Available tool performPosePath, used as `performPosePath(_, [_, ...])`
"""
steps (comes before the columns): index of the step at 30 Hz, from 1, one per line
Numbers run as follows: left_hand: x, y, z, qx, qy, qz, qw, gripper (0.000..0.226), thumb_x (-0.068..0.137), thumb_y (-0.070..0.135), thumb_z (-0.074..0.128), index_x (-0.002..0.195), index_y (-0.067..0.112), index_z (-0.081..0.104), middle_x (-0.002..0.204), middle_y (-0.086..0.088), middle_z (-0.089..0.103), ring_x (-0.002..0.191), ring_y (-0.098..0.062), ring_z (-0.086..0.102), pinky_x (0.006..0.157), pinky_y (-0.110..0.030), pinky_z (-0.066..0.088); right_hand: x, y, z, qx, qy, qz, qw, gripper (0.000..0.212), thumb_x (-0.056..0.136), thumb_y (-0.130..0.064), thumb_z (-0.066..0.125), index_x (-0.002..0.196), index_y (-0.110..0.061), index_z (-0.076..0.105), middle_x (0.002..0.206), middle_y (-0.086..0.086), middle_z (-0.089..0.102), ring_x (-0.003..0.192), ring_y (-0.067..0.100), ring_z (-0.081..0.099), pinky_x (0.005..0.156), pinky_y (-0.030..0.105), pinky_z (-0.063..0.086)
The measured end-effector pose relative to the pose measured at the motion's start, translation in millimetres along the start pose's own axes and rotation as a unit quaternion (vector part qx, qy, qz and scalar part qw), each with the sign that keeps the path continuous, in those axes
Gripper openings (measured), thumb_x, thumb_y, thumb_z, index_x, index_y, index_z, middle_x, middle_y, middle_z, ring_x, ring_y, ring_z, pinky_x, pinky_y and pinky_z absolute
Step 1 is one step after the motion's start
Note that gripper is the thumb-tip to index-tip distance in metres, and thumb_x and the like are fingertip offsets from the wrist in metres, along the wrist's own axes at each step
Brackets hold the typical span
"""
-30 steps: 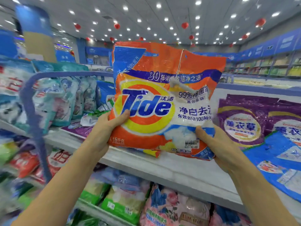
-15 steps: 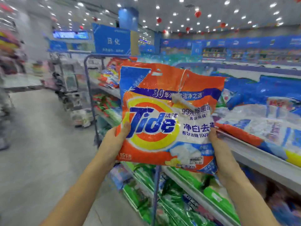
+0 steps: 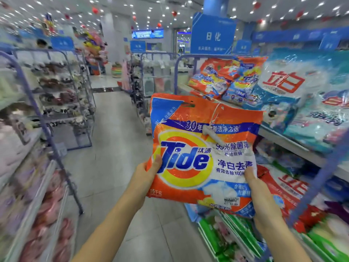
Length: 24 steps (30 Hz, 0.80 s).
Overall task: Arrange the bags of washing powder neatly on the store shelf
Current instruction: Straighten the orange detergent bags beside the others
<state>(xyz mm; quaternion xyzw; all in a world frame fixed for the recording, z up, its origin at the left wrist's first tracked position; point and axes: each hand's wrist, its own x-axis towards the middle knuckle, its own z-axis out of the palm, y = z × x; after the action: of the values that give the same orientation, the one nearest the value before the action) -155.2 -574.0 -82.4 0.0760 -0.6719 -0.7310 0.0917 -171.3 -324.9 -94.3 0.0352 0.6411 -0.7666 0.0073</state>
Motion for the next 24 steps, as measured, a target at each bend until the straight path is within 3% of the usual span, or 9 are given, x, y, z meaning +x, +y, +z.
performPosePath(3, [45.8,-0.8,-8.4,0.008,-0.006,0.012,1.000,0.052,0.064,0.059,0.050,0.093,0.019,0.063,0.084,-0.004,0.075,0.074,-0.020,0.072,0.066,-0.031,0.058,46.9,1.3,21.1,-0.003,0.004,-0.021,1.000,0.043,0.093,-0.038,0.042,0.115,-0.006,0.060,0.079,0.004,0.074,0.062,0.021,0.071,0.045,0.026,0.053])
performPosePath(10, [193.1,6.0,-2.5,0.014,-0.030,0.047,0.998,0.038,0.078,0.052,0.043,0.091,0.021,0.061,0.070,0.008,0.073,0.064,-0.009,0.071,0.052,-0.017,0.052,187.2,-6.9,60.3,-0.013,0.024,-0.046,0.999,0.042,0.092,-0.040,0.044,0.110,-0.008,0.063,0.079,0.006,0.074,0.064,0.023,0.071,0.047,0.028,0.054])
performPosePath(15, [315.5,20.3,21.3,0.010,-0.056,0.062,0.996,0.048,0.069,0.056,0.046,0.101,0.021,0.058,0.082,0.004,0.075,0.070,-0.010,0.071,0.056,-0.019,0.054,287.7,-36.5,71.0,-0.033,0.045,-0.067,0.996,0.037,0.092,-0.041,0.043,0.099,-0.011,0.065,0.078,0.007,0.074,0.058,0.018,0.070,0.045,0.024,0.053])
performPosePath(19, [401.6,29.4,53.8,0.004,-0.116,0.077,0.990,0.053,0.070,0.058,0.048,0.106,0.021,0.060,0.092,0.000,0.074,0.079,-0.015,0.071,0.069,-0.029,0.056,340.5,-67.0,63.7,-0.060,0.090,-0.084,0.991,0.031,0.093,-0.041,0.043,0.093,-0.015,0.060,0.066,0.000,0.071,0.048,0.007,0.066,0.041,0.017,0.047])
performPosePath(22, [463.1,42.7,90.1,-0.025,-0.203,0.091,0.975,0.044,0.076,0.053,0.046,0.106,0.023,0.059,0.083,0.007,0.075,0.076,-0.011,0.071,0.065,-0.026,0.056,367.6,-96.2,55.9,-0.096,0.139,-0.112,0.979,0.036,0.091,-0.046,0.042,0.097,-0.018,0.062,0.077,-0.002,0.074,0.058,0.006,0.068,0.051,0.021,0.052])
performPosePath(24, [503.9,55.2,118.5,-0.045,-0.260,0.091,0.960,0.049,0.071,0.054,0.049,0.110,0.025,0.058,0.086,0.007,0.074,0.079,-0.011,0.071,0.067,-0.027,0.057,383.6,-114.5,51.0,-0.115,0.184,-0.143,0.966,0.033,0.093,-0.044,0.039,0.090,-0.020,0.061,0.068,-0.010,0.072,0.054,0.004,0.066,0.045,0.012,0.047])
